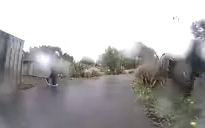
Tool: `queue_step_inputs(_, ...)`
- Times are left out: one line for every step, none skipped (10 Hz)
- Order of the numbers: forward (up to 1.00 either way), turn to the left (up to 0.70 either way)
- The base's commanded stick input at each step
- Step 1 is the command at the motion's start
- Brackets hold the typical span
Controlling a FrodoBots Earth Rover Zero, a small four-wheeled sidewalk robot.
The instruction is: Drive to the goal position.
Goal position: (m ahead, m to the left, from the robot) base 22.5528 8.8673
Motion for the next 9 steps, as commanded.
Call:
queue_step_inputs(0.85, 0.0)
queue_step_inputs(0.85, 0.0)
queue_step_inputs(0.85, 0.0)
queue_step_inputs(0.85, 0.0)
queue_step_inputs(0.85, 0.0)
queue_step_inputs(0.85, 0.0)
queue_step_inputs(0.85, 0.0)
queue_step_inputs(0.85, 0.0)
queue_step_inputs(0.85, 0.0)
